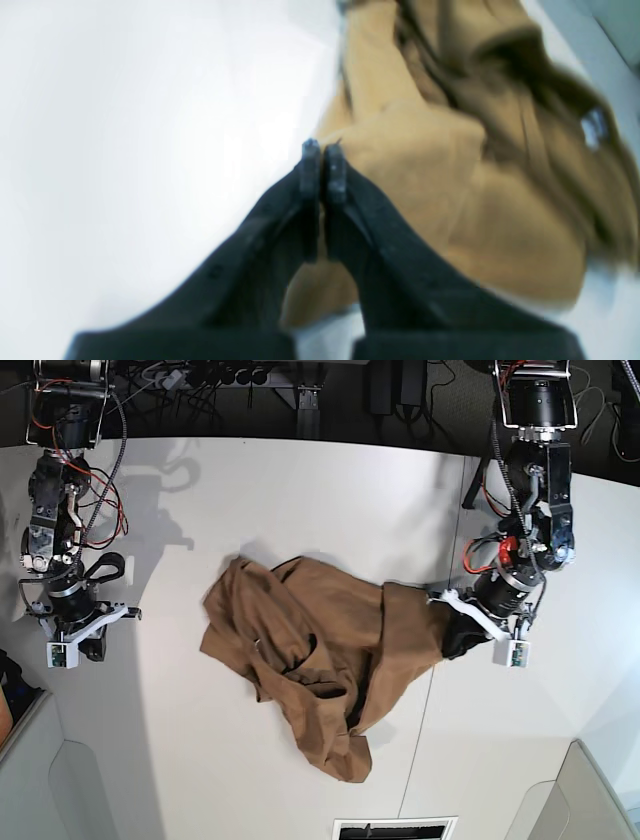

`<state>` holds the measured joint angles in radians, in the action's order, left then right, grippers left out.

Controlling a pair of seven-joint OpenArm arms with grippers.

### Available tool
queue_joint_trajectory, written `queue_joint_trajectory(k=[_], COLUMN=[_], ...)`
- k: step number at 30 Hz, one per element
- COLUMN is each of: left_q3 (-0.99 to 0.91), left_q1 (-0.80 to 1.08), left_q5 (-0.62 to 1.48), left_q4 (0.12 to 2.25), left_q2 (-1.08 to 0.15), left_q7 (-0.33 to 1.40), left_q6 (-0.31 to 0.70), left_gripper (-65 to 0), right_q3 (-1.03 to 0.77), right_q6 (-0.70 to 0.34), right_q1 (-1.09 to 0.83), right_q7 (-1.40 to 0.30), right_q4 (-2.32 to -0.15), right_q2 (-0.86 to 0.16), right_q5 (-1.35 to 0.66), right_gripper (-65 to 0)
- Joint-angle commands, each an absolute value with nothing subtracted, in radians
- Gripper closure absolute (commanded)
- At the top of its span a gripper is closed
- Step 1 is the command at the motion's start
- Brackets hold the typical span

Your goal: Layout the t-shirt on the table in an organized manner, then fold the t-shirt properly

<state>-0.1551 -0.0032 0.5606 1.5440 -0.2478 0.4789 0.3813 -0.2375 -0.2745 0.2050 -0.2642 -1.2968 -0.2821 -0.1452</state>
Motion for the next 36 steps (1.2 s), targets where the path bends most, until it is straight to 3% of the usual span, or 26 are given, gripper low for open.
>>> queue_joint_trajectory(k=[1,4,7,10,12,15,18,23,36], left_q3=[-0.177,-0.220,-0.222,-0.221,-0.221,-0.221,-0.221,-0.221,-0.213], left_q1=[-0.019,-0.019,-0.013,-0.013,-0.014,-0.014,-0.013,-0.014,-0.001], left_q5=[0.602,0.680,0.720,0.722,0.725,0.725,0.725,0.725,0.697], left_q4=[1.563,1.563,1.563,1.563,1.563,1.563,1.563,1.562,1.532], left_q2=[-0.263,-0.278,-0.280,-0.280,-0.280,-0.280,-0.280,-0.279,-0.280], left_q7=[0.477,0.549,0.598,0.604,0.603,0.604,0.611,0.609,0.622], left_q6=[0.389,0.476,0.491,0.491,0.491,0.491,0.492,0.491,0.491], left_gripper=[0.0,0.0,0.0,-25.6,-36.9,-37.8,-37.8,-37.8,-37.8], right_q3=[-0.263,-0.277,-0.277,-0.277,-0.277,-0.277,-0.273,-0.201,0.109], right_q6=[-0.278,-0.291,-0.400,-0.558,-0.569,-0.576,-0.583,-0.591,-0.583], right_q1=[0.224,0.218,0.218,0.218,0.218,0.219,0.219,0.219,0.219], right_q7=[-0.245,-0.257,-0.304,-0.326,-0.350,-0.398,-0.452,-0.475,-0.467], right_q4=[-1.316,-1.316,-1.316,-1.316,-1.316,-1.317,-1.319,-1.319,-1.319], right_q2=[-0.297,-0.296,-0.278,-0.242,-0.212,-0.167,-0.118,-0.065,-0.062], right_q5=[-0.178,-0.247,-0.301,-0.392,-0.477,-0.524,-0.523,-0.523,-0.359], right_gripper=[0.0,0.0,0.0,0.0,0.0,-21.3,-32.1,-33.0,-33.0])
